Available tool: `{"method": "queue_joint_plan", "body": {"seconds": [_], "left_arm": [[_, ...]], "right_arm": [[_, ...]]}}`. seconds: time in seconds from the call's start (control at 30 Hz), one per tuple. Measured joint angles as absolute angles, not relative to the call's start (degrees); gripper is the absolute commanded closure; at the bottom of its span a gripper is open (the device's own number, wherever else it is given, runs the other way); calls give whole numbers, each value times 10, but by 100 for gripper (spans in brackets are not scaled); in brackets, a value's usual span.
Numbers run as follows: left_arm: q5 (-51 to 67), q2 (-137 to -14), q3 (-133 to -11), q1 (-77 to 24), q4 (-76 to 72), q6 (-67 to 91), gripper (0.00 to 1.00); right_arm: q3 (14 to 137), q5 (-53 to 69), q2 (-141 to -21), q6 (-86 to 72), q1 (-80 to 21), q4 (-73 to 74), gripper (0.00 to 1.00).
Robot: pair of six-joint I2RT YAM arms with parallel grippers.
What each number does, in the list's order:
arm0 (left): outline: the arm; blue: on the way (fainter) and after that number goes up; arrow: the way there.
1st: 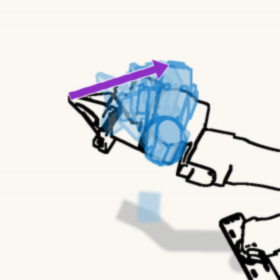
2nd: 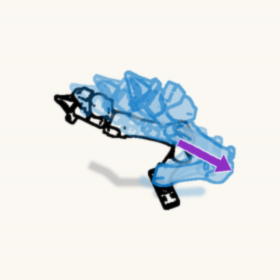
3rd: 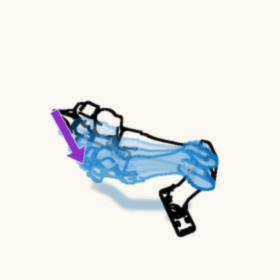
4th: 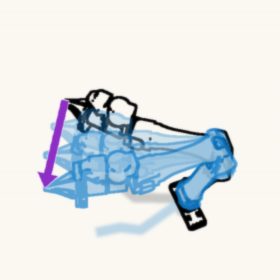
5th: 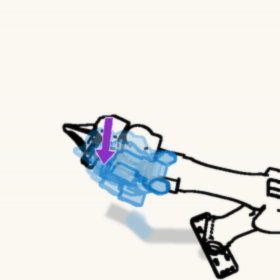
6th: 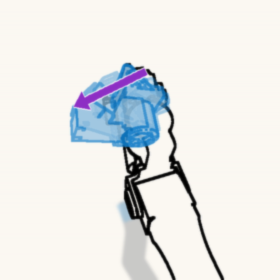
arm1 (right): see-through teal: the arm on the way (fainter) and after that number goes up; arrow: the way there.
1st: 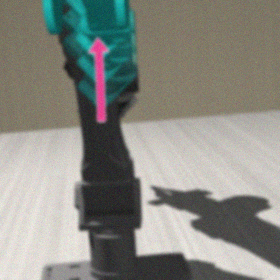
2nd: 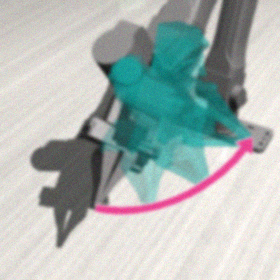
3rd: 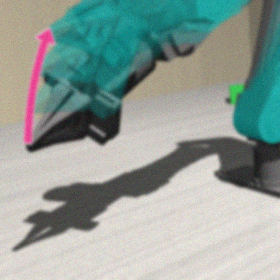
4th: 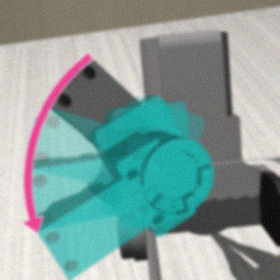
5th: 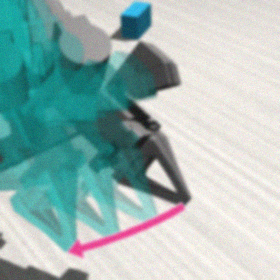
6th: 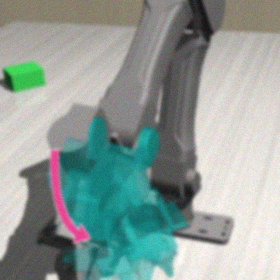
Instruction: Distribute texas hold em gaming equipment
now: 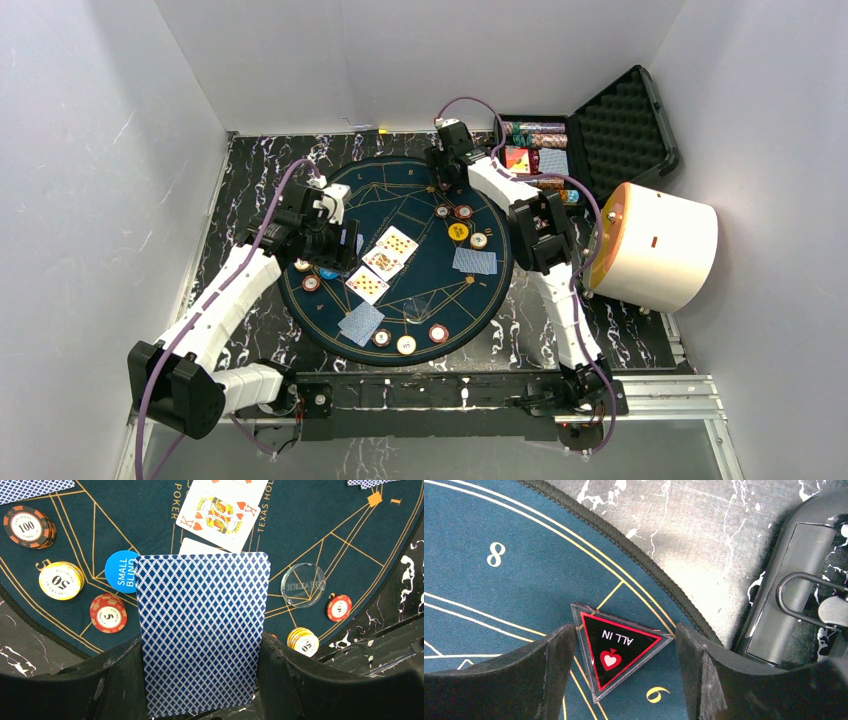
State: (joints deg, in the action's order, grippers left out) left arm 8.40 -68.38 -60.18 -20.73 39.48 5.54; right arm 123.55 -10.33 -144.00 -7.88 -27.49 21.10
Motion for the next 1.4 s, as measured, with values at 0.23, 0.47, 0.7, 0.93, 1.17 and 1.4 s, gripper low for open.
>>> {"method": "queue_joint_plan", "body": {"seconds": [0.23, 0.47, 0.7, 0.93, 1.17, 1.4], "left_arm": [[84, -684, -602, -207, 395, 56, 100], [81, -680, -602, -207, 395, 59, 100], [57, -670, -602, -207, 395, 85, 100], [23, -661, -600, -193, 405, 102, 100], [3, -650, -607, -142, 425, 108, 100], [-22, -626, -662, -128, 441, 121, 100]], "right_arm": [[1231, -100, -1440, -71, -272, 201, 35], [1232, -96, -1439, -72, -272, 201, 44], [1222, -59, -1426, -109, -271, 203, 48], [1124, -10, -1329, -151, -318, 194, 49], [1000, 41, -1202, -168, -429, 131, 49], [877, 86, -1144, -220, -566, 49, 49]]}}
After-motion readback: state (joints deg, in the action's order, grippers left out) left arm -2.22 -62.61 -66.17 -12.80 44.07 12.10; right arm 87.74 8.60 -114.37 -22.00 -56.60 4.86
